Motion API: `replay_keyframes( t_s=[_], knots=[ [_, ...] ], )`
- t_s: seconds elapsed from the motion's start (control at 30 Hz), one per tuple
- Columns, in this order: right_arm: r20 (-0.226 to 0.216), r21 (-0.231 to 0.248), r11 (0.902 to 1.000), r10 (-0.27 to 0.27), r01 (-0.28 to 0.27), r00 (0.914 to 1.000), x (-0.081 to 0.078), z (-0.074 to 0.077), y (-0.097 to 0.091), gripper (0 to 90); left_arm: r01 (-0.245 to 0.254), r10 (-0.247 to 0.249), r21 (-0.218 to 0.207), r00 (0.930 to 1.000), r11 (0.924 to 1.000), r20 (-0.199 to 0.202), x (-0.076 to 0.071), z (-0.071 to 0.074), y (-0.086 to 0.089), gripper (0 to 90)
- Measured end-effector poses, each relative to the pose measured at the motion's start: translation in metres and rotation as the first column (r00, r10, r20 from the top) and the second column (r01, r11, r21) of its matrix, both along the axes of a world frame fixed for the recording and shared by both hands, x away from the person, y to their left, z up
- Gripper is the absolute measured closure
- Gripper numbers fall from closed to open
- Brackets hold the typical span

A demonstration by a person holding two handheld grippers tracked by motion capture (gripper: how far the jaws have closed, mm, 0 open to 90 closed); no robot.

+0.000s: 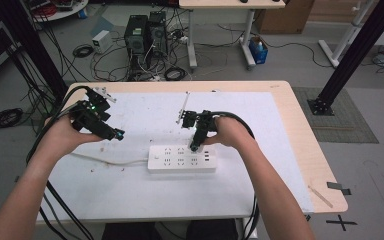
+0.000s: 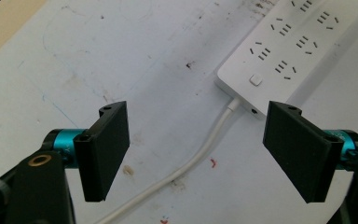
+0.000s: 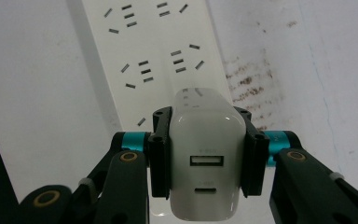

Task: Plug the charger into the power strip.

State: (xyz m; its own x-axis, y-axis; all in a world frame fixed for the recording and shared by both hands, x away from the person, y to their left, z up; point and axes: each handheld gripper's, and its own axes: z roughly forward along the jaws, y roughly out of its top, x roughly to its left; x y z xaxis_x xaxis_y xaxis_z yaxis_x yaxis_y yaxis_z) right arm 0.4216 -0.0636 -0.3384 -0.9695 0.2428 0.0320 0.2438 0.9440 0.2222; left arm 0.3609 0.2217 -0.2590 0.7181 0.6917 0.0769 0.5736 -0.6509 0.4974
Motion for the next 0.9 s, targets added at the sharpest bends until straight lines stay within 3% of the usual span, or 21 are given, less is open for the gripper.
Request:
replay_keyframes(
  t_s=[0.13, 0.43, 0.57, 0.9],
  knots=[
    [0.005, -0.019, 0.9977, 0.066, -0.066, 0.9978, 0.000, -0.004, 0.005, 62.2, 0.005, -0.005, 0.004, 1.0000, 1.0000, 0.002, -0.001, 0.001, -0.001, 22.9],
    [0.018, -0.083, 0.9852, 0.152, -0.150, 0.9882, 0.000, -0.012, 0.013, 62.3, 0.001, -0.001, 0.007, 1.0000, 1.0000, 0.001, -0.001, 0.001, -0.003, 22.9],
    [0.024, -0.096, 0.9740, 0.208, -0.205, 0.9778, 0.000, -0.014, 0.016, 62.4, 0.004, -0.004, 0.010, 1.0000, 0.9999, 0.001, -0.001, 0.001, -0.003, 22.9],
    [-0.007, -0.140, 0.9544, 0.265, -0.264, 0.9642, 0.003, -0.016, 0.025, 62.6, 0.000, 0.000, 0.009, 1.0000, 1.0000, -0.004, -0.001, 0.000, -0.002, 22.9]
  ],
)
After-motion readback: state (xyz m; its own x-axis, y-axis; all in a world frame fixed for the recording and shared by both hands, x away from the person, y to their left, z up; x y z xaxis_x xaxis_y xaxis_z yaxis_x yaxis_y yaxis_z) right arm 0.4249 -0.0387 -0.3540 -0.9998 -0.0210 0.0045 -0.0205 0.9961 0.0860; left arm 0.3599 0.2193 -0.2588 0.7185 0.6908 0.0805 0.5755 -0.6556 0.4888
